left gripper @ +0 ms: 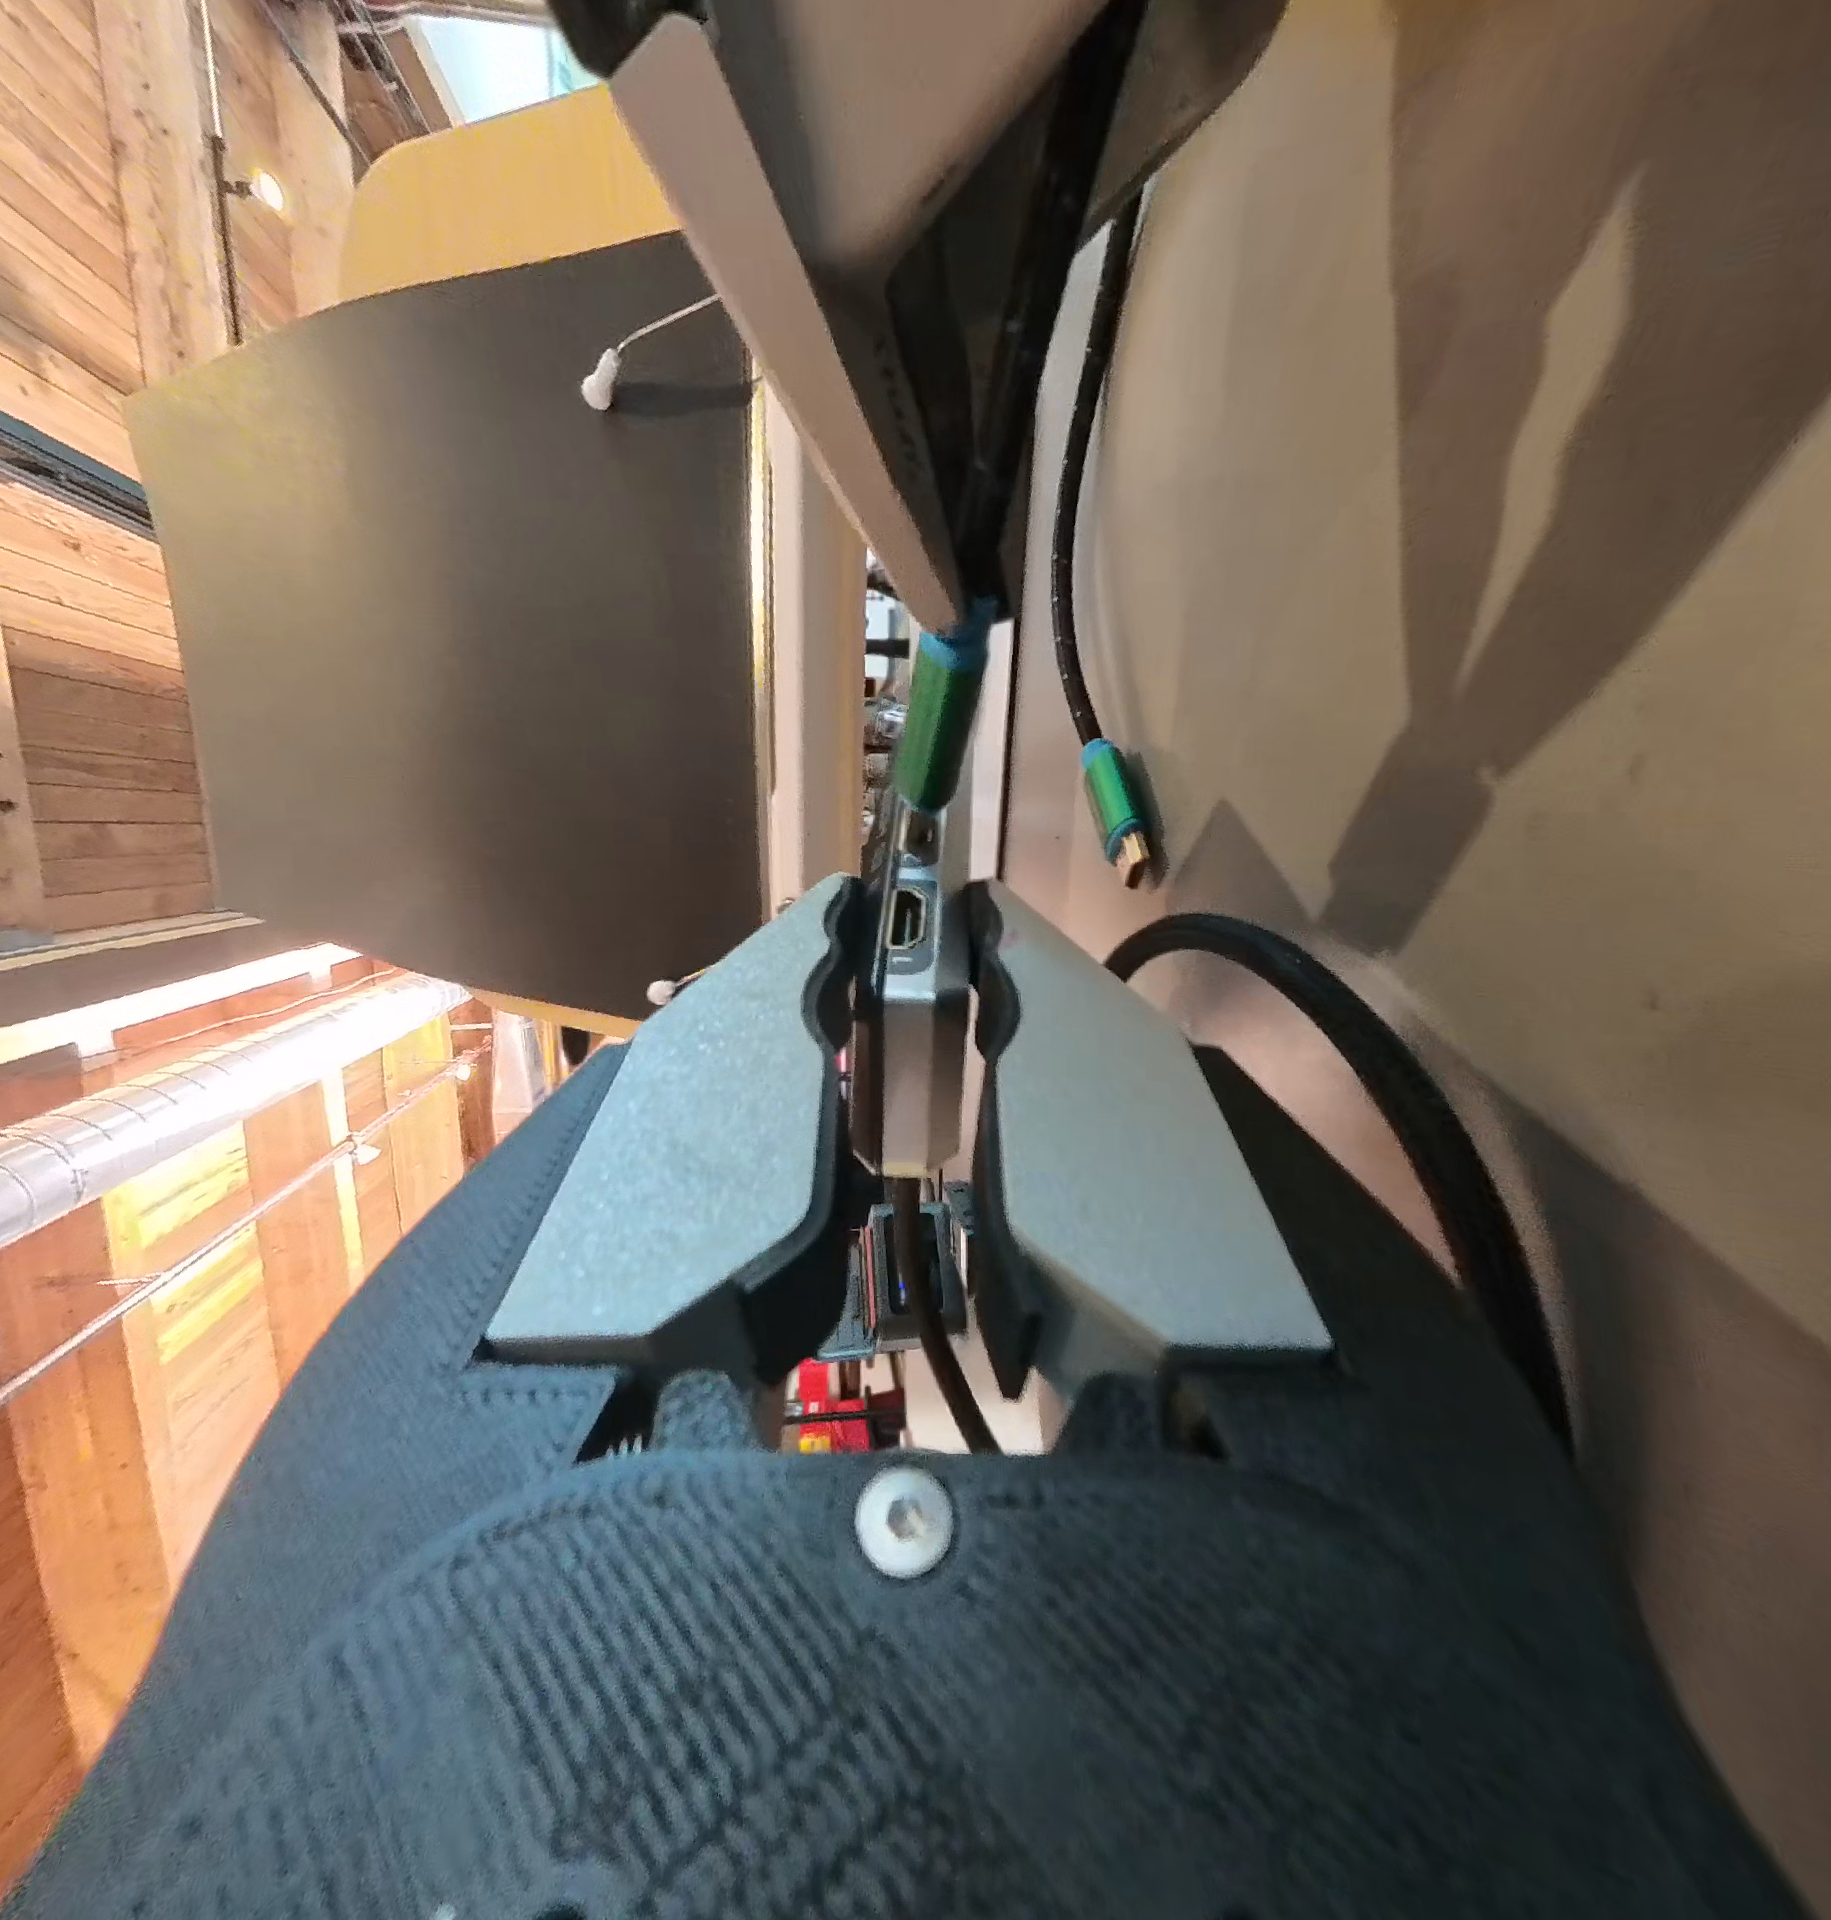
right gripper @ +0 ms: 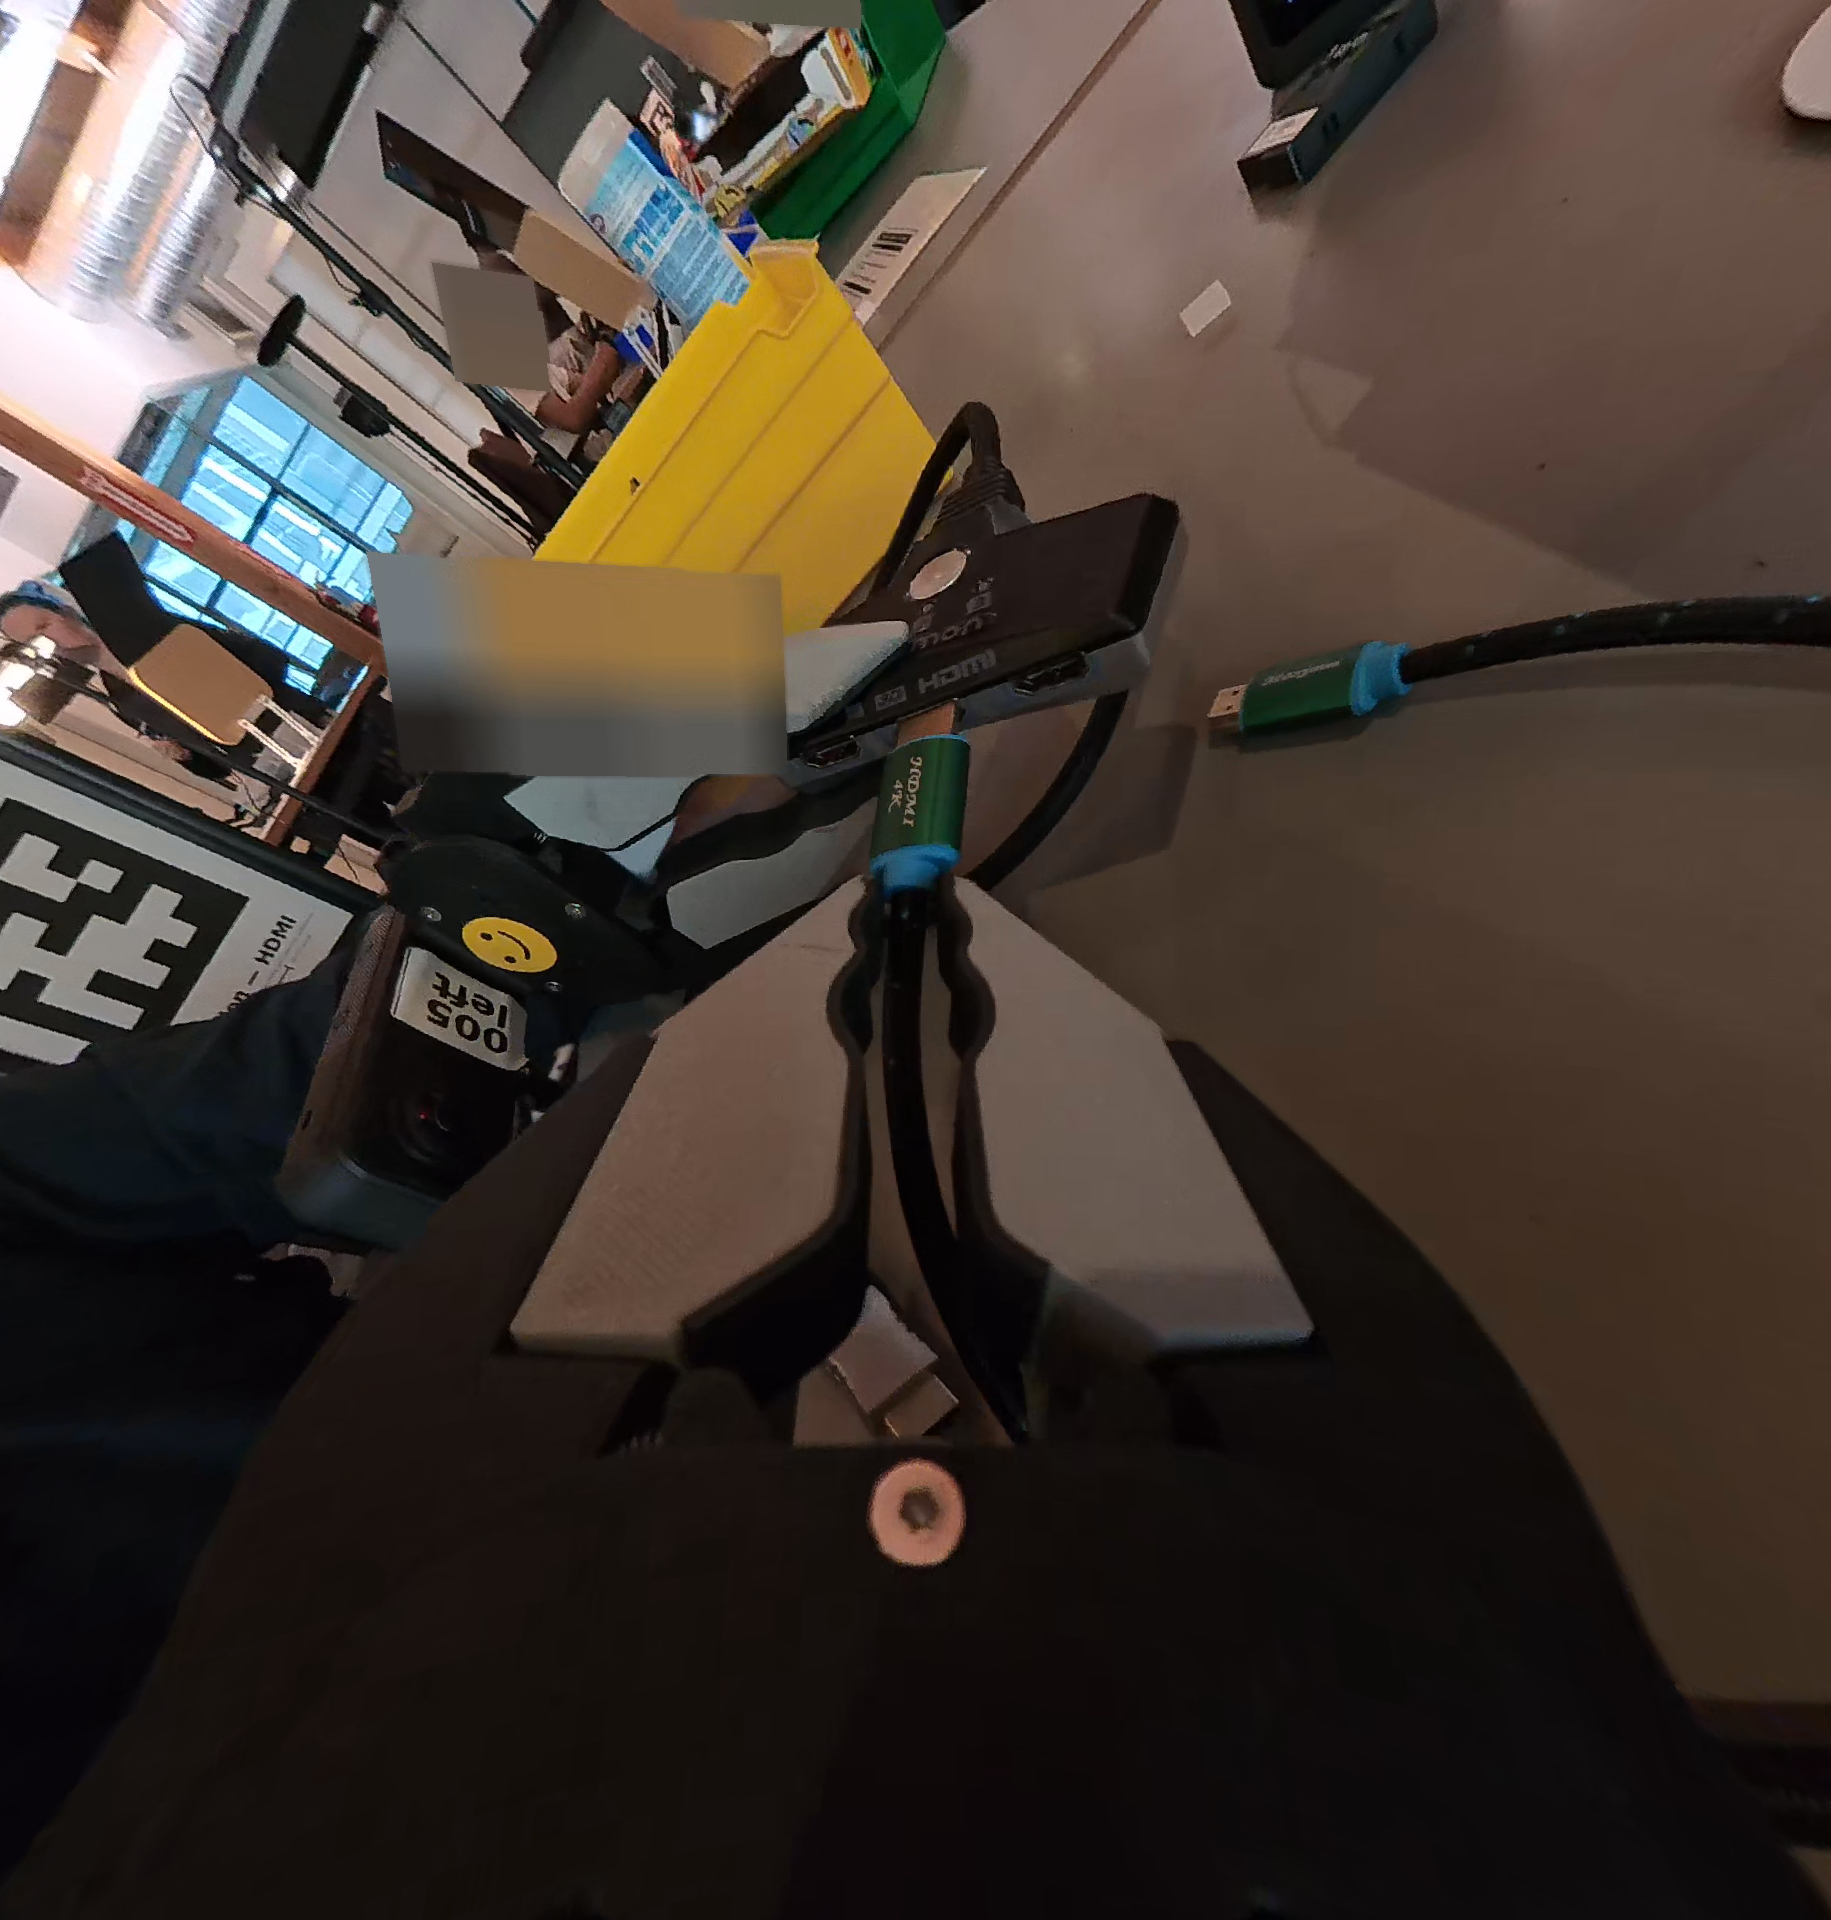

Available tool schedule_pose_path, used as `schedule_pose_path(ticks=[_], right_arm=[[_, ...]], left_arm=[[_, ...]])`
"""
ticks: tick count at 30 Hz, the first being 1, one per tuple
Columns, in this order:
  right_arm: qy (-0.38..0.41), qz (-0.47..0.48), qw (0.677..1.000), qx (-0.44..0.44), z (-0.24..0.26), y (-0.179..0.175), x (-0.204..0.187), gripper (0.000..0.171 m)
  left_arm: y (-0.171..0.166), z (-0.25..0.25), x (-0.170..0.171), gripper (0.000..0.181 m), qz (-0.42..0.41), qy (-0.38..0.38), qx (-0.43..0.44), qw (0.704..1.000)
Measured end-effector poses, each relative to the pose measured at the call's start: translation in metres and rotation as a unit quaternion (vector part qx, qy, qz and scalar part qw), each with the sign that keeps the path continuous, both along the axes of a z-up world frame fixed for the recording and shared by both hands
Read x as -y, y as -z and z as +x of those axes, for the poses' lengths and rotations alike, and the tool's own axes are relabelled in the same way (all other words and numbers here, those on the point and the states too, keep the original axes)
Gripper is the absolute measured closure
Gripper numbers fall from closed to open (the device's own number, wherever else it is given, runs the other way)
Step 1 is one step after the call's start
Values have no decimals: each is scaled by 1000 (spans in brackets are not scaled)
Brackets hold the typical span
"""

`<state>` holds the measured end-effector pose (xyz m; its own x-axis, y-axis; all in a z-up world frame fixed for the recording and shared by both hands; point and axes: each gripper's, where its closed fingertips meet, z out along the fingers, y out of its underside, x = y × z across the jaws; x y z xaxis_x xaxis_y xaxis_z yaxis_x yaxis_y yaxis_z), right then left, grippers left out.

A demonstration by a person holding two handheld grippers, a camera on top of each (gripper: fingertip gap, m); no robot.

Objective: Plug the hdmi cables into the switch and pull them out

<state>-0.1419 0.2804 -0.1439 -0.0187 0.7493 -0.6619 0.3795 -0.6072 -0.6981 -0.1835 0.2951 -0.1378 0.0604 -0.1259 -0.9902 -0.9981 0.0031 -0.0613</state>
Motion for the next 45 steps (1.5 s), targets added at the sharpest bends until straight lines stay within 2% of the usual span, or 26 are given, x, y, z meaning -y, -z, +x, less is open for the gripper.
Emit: schedule_pose_path(ticks=[8,18,24,28,31,34,37,40,41,42,45], right_arm=[[-14,-61,998,-10,3,1,0,165],[-26,-38,999,-12,2,1,5,164],[-42,-22,999,15,3,10,7,164],[-46,-36,998,-2,-1,6,6,163],[-30,36,999,-14,-4,-6,1,163],[-15,157,987,-13,-4,-18,0,160],[17,283,959,4,-2,-23,-6,151],[4,322,947,9,-5,-21,3,138],[0,327,945,24,-6,-15,4,144],[-1,339,940,42,-6,-10,3,166],[5,377,924,65,-6,-5,0,169]], left_arm=[[2,3,-1,163,9,12,-11,1000],[6,5,6,165,-24,20,36,999],[19,12,12,165,-44,35,19,998],[13,7,10,164,-31,28,21,999],[3,3,4,163,-20,22,48,998],[-6,-1,4,164,-6,15,60,998],[-2,-6,3,164,-4,12,49,999],[-3,-1,5,163,-14,17,85,996],[-7,3,6,163,-13,23,105,994],[-11,6,7,163,-12,31,125,992],[-6,5,6,162,-37,36,169,984]])
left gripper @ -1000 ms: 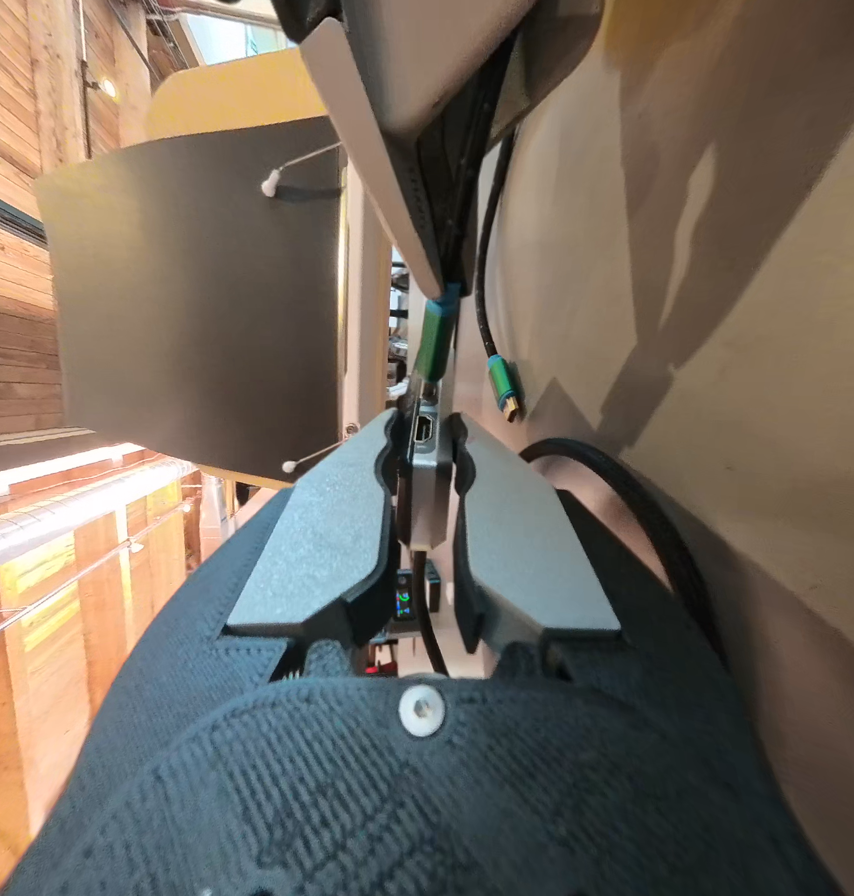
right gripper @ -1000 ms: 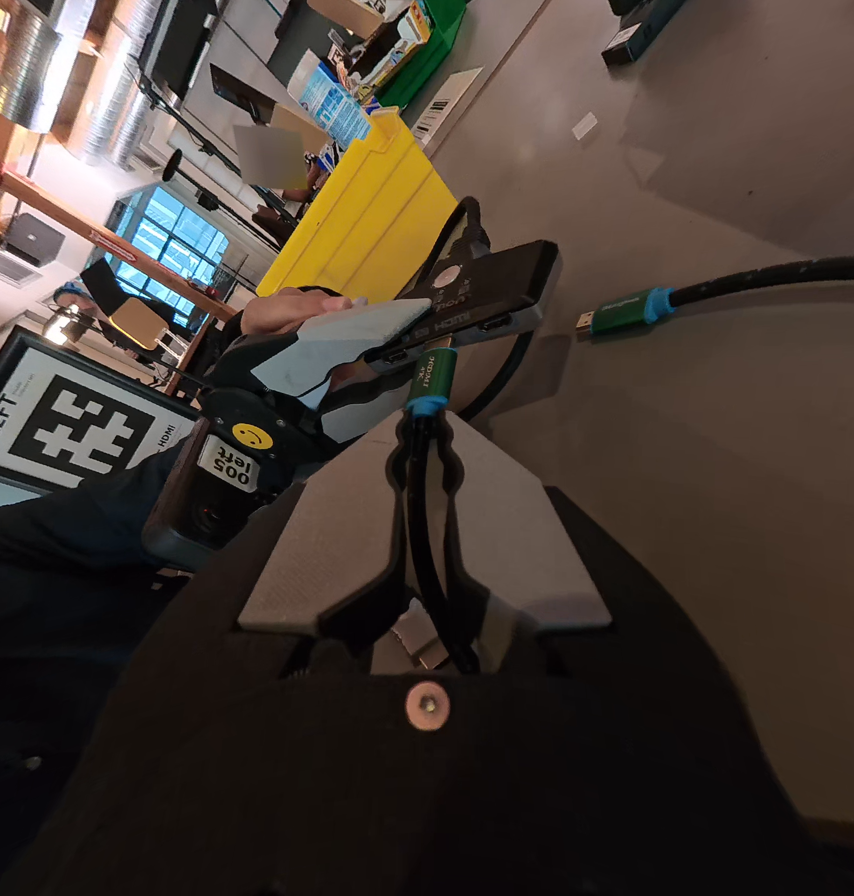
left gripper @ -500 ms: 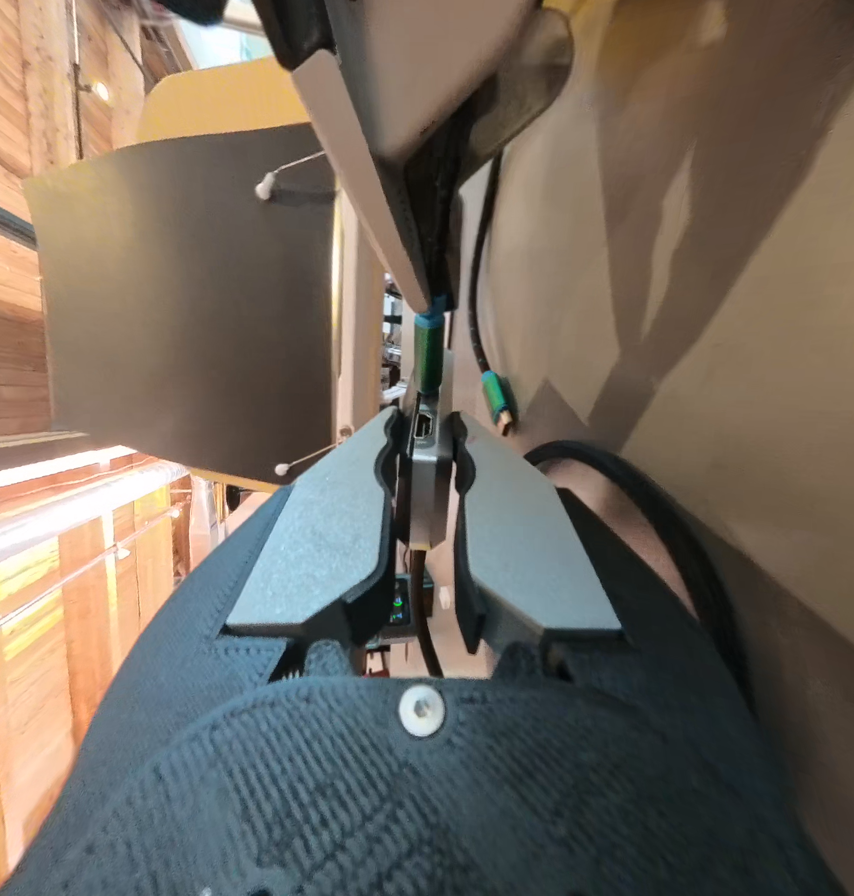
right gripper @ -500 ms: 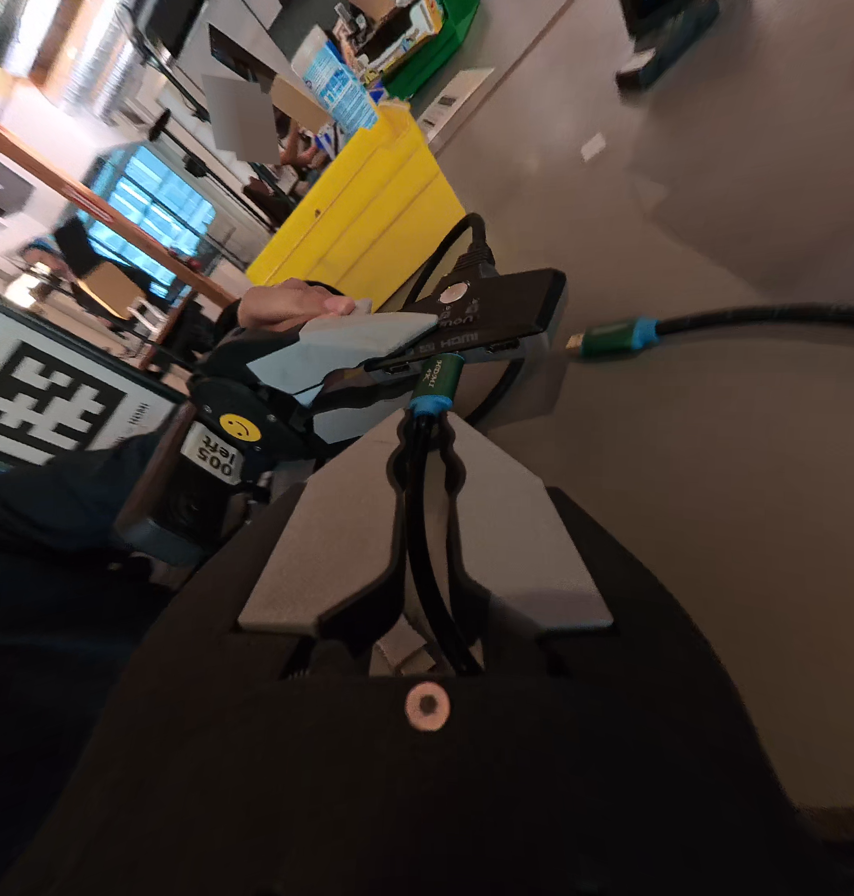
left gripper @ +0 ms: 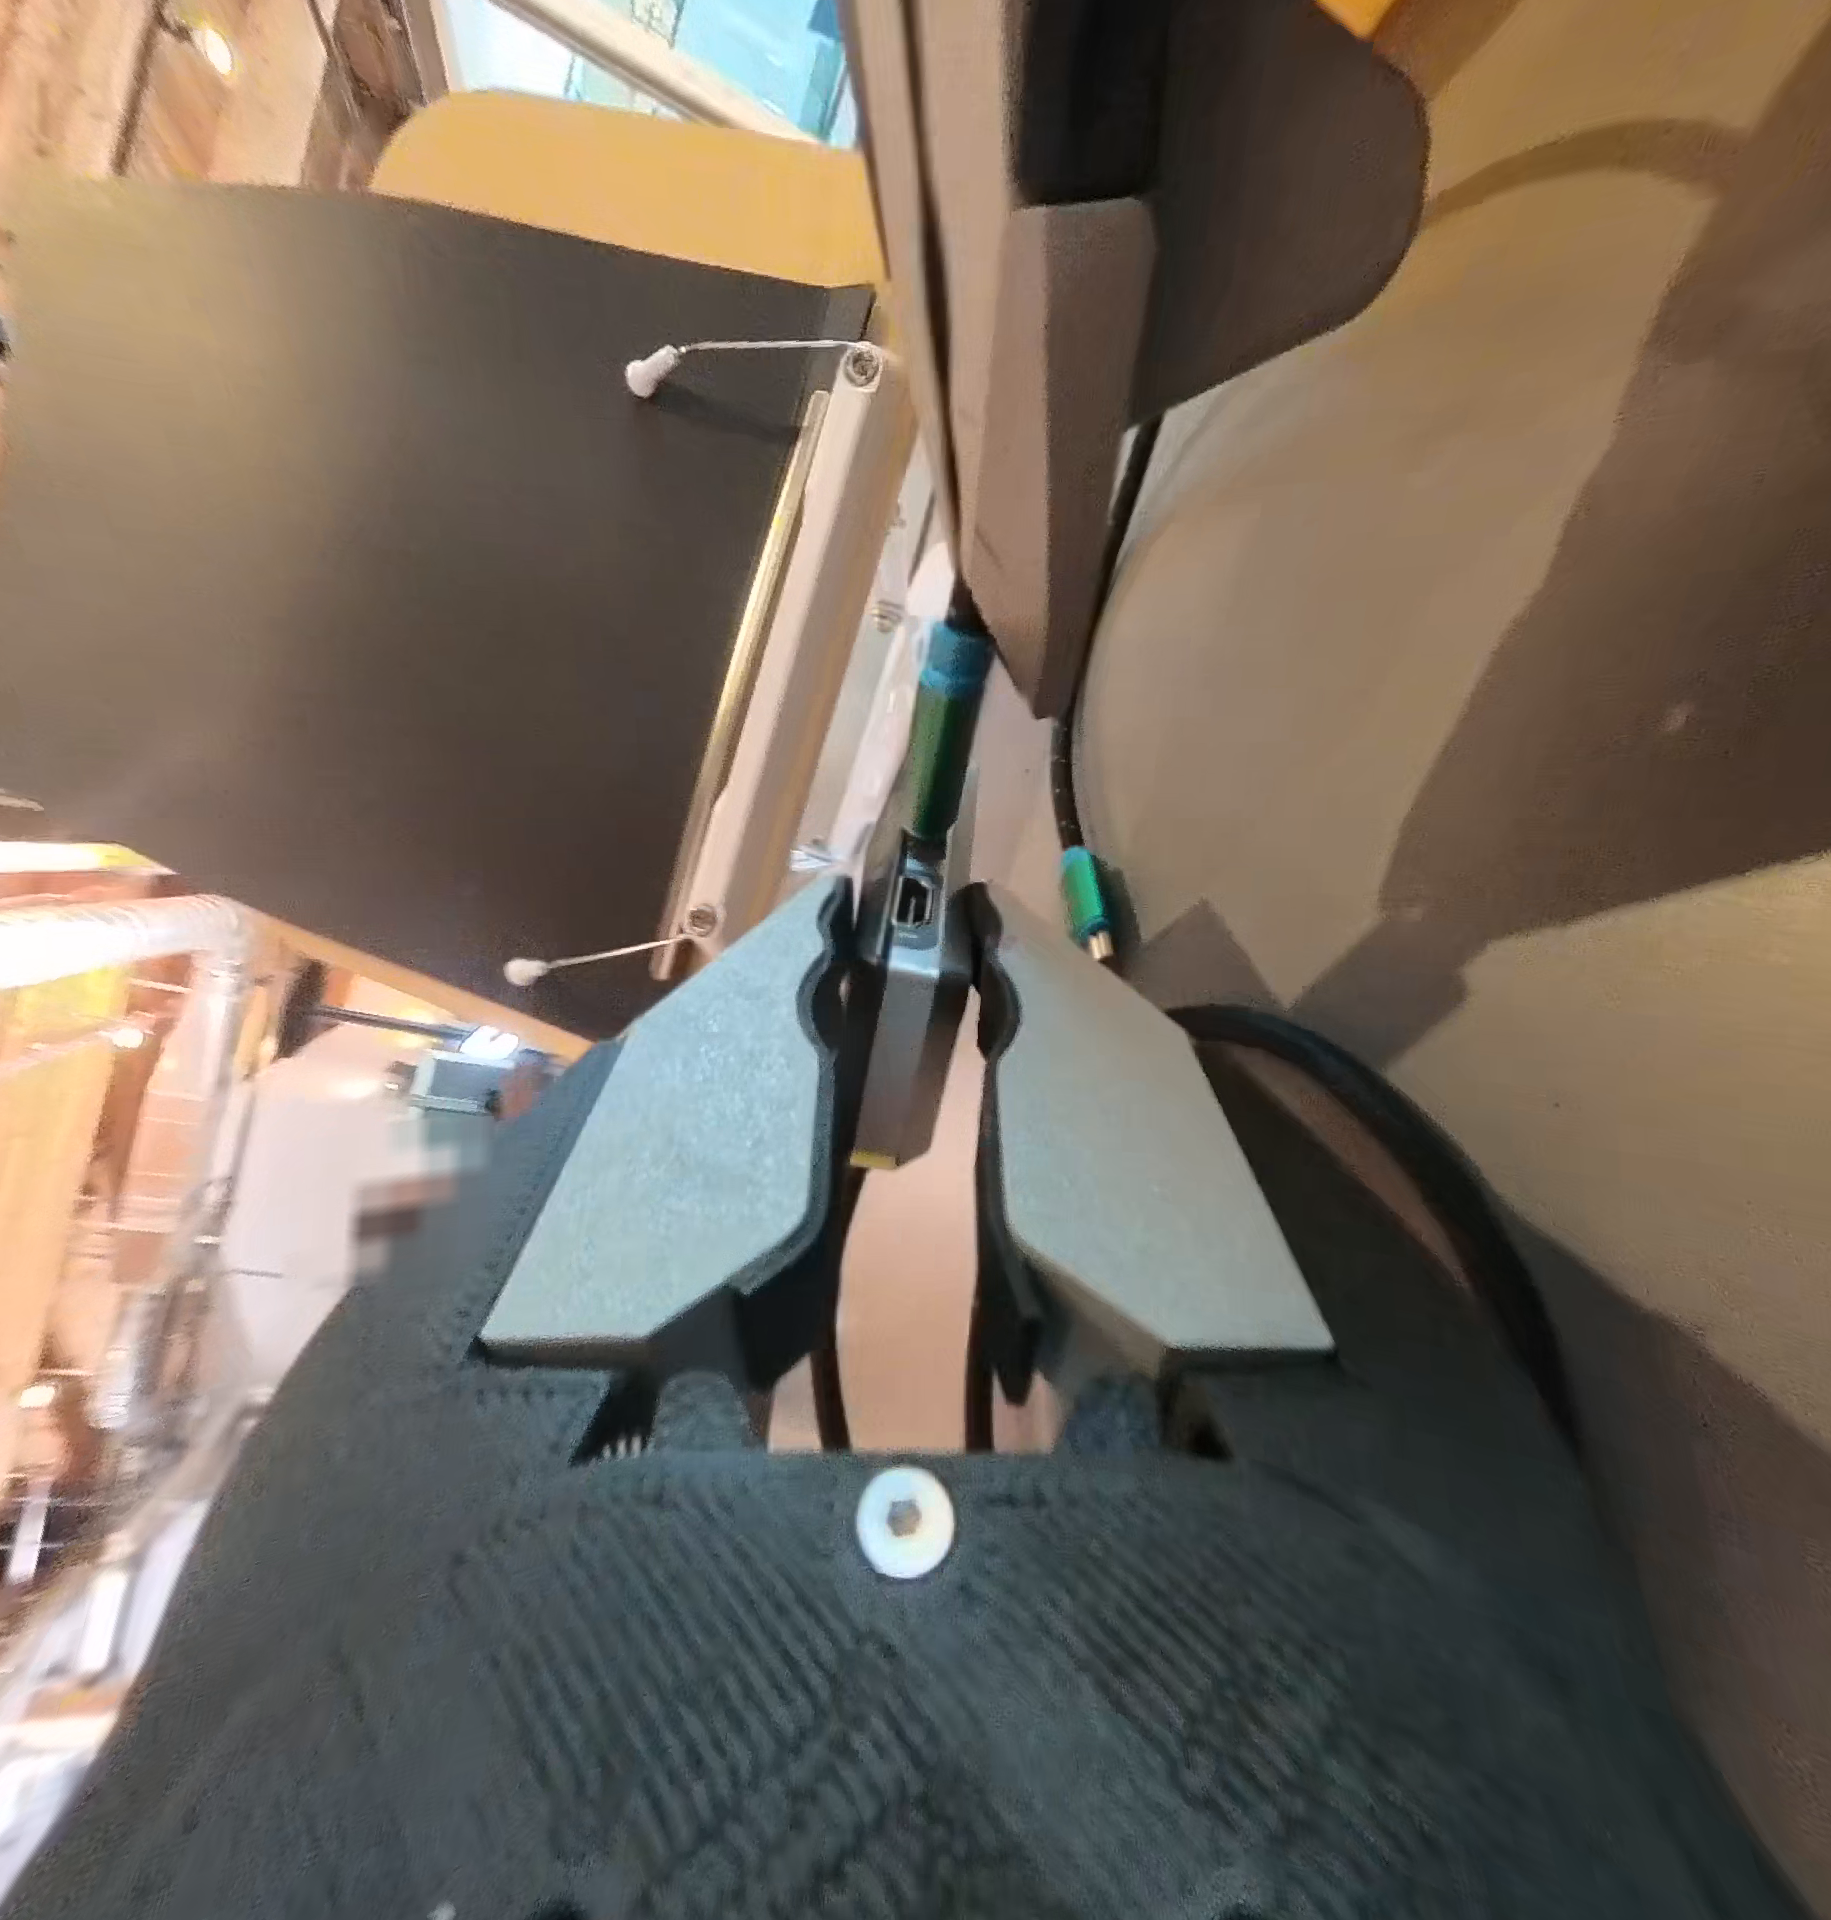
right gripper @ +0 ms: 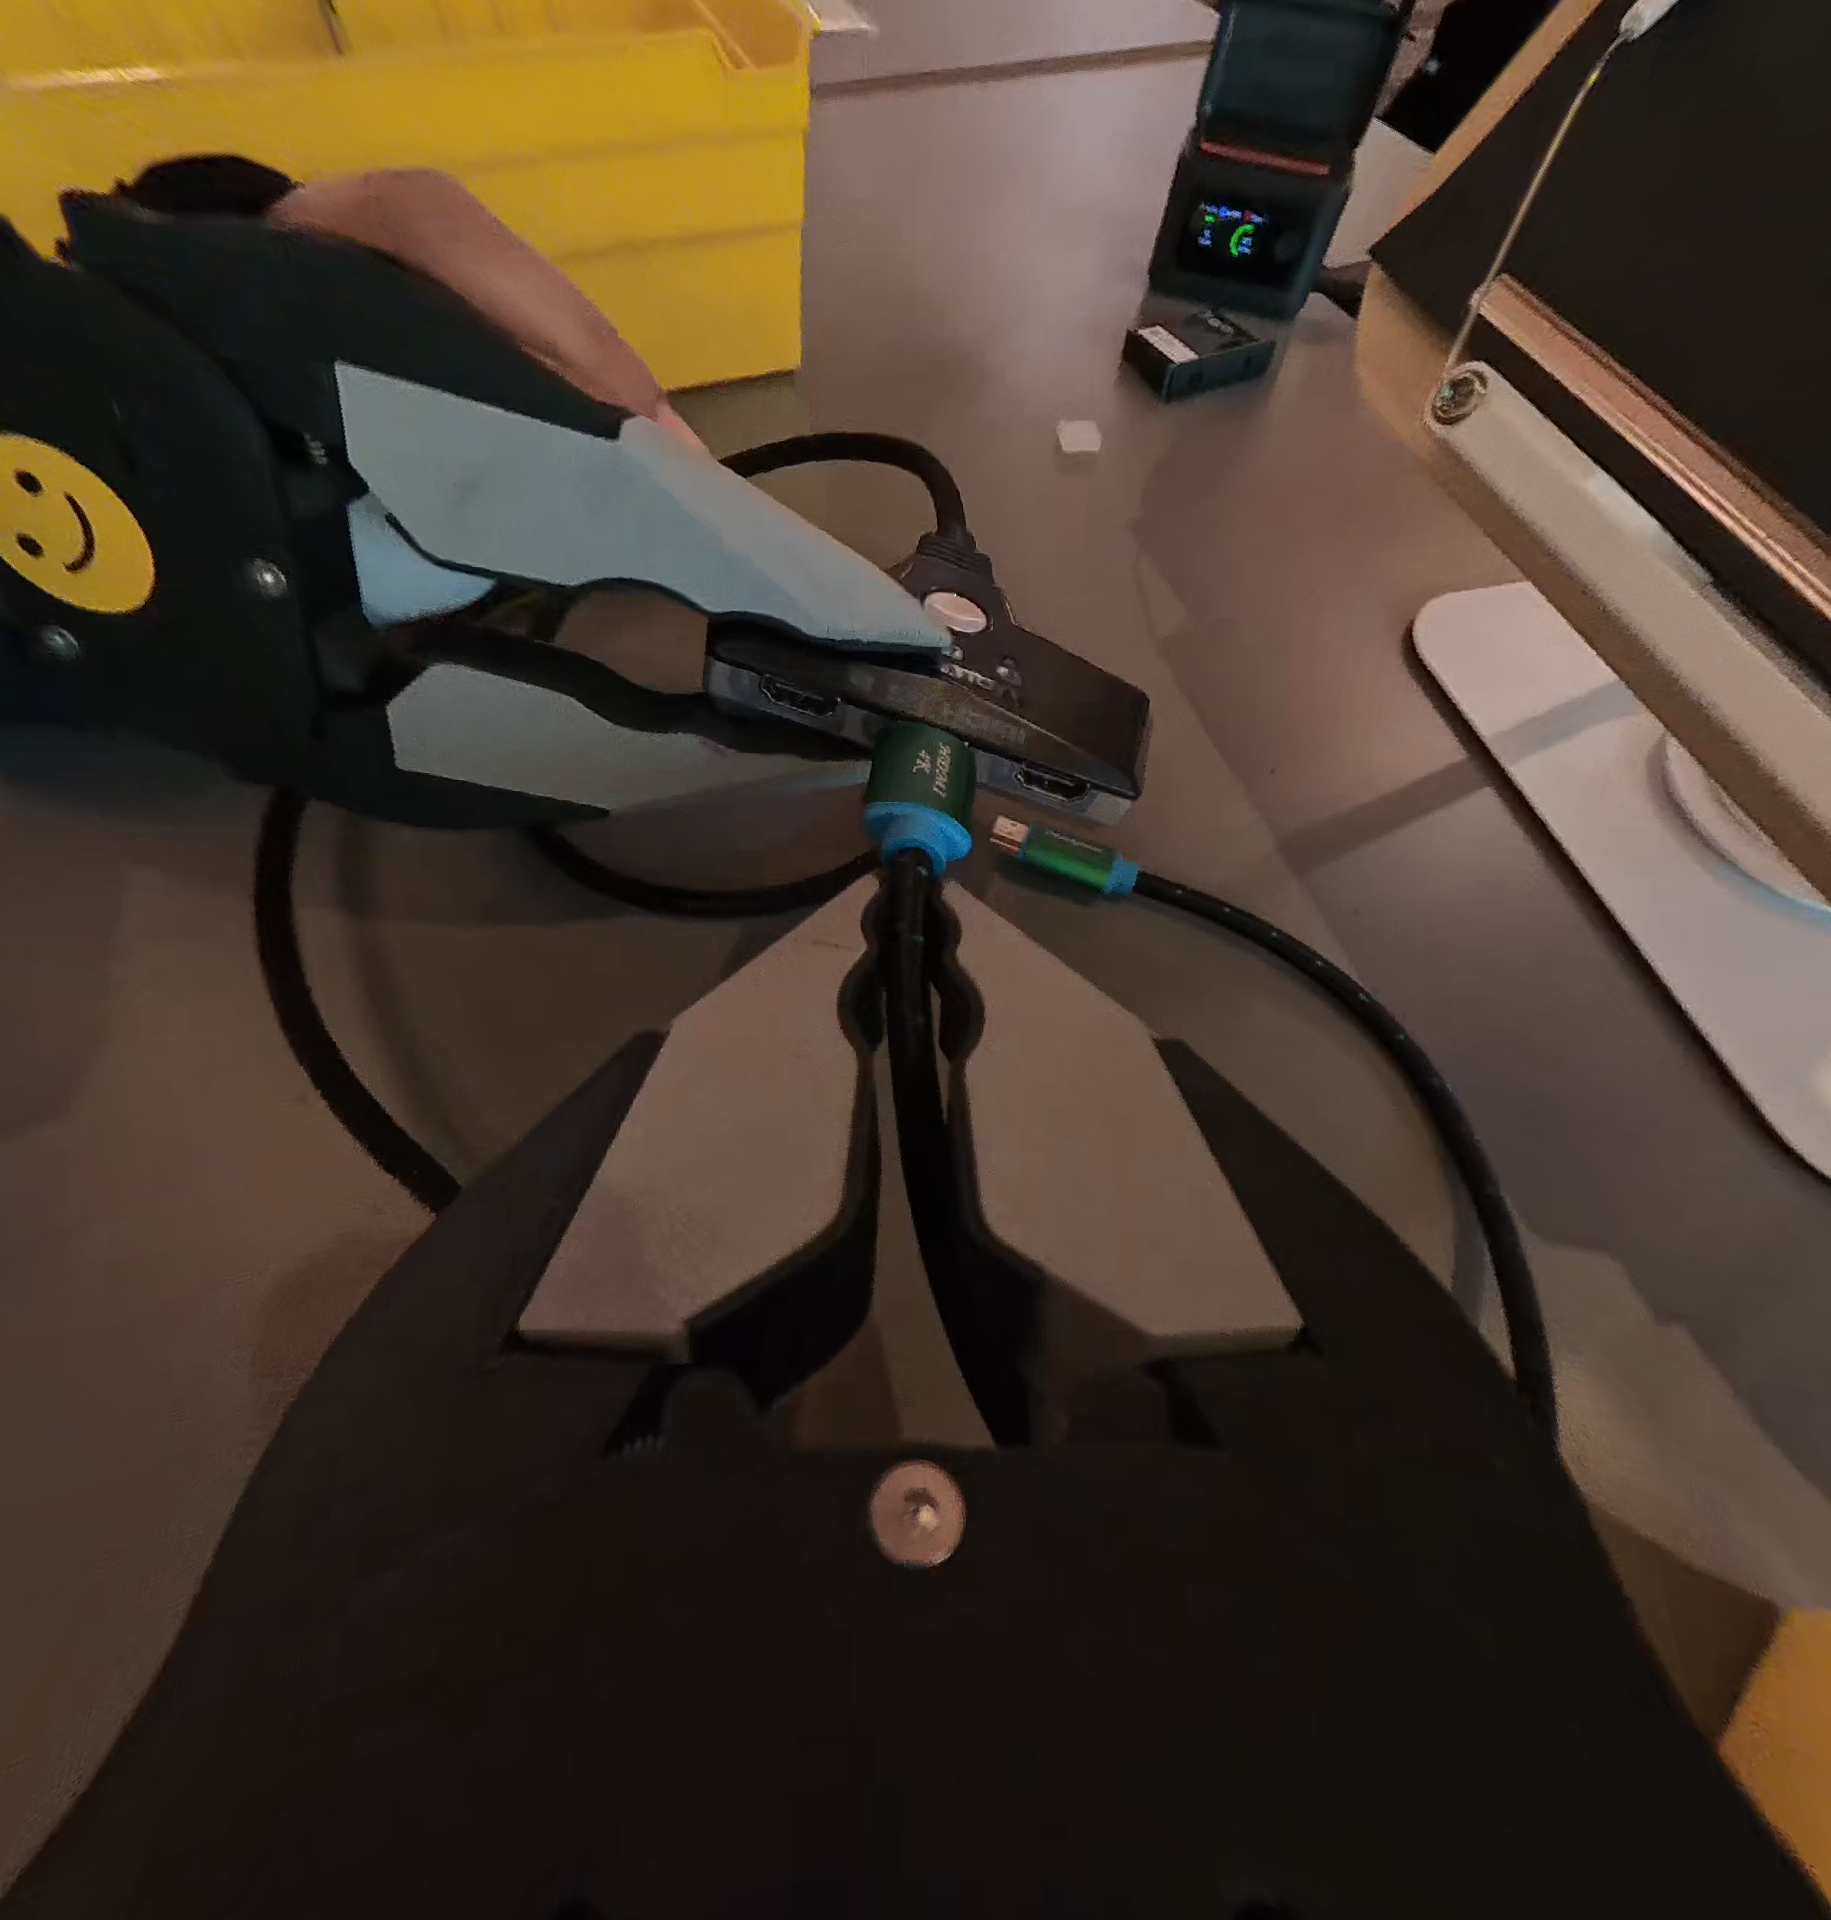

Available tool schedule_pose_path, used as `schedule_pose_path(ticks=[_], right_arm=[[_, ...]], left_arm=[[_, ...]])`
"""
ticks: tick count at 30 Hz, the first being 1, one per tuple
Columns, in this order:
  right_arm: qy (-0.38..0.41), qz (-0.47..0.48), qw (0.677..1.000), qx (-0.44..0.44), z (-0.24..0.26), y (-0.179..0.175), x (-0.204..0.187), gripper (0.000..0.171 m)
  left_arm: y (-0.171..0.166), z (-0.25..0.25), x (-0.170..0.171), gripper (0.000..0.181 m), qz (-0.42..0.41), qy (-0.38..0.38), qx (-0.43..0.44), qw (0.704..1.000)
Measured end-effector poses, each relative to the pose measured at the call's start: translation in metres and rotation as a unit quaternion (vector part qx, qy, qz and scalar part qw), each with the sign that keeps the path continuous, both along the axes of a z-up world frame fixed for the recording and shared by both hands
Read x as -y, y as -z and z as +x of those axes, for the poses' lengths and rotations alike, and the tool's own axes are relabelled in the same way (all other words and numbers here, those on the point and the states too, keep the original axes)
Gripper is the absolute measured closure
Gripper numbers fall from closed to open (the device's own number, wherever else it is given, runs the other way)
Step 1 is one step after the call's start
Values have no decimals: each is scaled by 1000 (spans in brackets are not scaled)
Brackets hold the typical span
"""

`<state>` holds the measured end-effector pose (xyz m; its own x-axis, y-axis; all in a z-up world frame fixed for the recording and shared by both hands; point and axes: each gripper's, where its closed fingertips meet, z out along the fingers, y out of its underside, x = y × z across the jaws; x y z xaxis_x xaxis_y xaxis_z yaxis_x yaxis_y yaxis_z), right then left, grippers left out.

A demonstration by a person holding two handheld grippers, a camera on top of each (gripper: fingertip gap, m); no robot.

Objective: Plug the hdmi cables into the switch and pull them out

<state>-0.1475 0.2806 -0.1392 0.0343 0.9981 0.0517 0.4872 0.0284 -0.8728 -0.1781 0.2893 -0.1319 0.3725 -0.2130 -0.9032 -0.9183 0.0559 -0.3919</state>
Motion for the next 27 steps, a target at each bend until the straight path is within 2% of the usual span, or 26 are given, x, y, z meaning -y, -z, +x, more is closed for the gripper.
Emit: schedule_pose_path(ticks=[3,6,8,11,14,15,16,18,20,21,23,25,27], right_arm=[[8,32,999,-5,2,-4,-3,169],[-6,13,1000,-20,3,-8,0,169],[-17,7,1000,-21,3,-7,1,168],[-20,-13,999,-33,1,-5,0,167],[12,-21,997,-80,7,-26,-12,139],[25,-17,994,-102,12,-36,-16,134],[33,-21,992,-124,18,-45,-18,138],[43,-58,985,-160,27,-58,-13,140],[72,-113,974,-180,35,-66,-6,124],[72,-139,969,-192,36,-70,5,125],[62,-174,961,-204,32,-80,29,115],[62,-174,966,-182,25,-81,46,119],[96,-182,964,-169,17,-73,47,125]], left_arm=[[1,-8,-3,157,-11,-13,30,999],[1,-14,-3,150,-9,-13,29,999],[1,-16,-3,159,-7,-14,18,1000],[-1,-19,-3,161,5,-24,-26,999],[-6,-24,-7,162,35,-44,-42,998],[-10,-26,-8,162,48,-51,-46,996],[-13,-26,-8,162,58,-54,-48,996],[-15,-28,-8,162,65,-64,-58,994],[-14,-30,-10,162,64,-70,-58,994],[-14,-31,-10,162,62,-71,-48,994],[-15,-40,-13,162,56,-89,-33,994],[-16,-47,-13,162,54,-97,-30,993],[-19,-46,-10,162,61,-94,-31,993]])
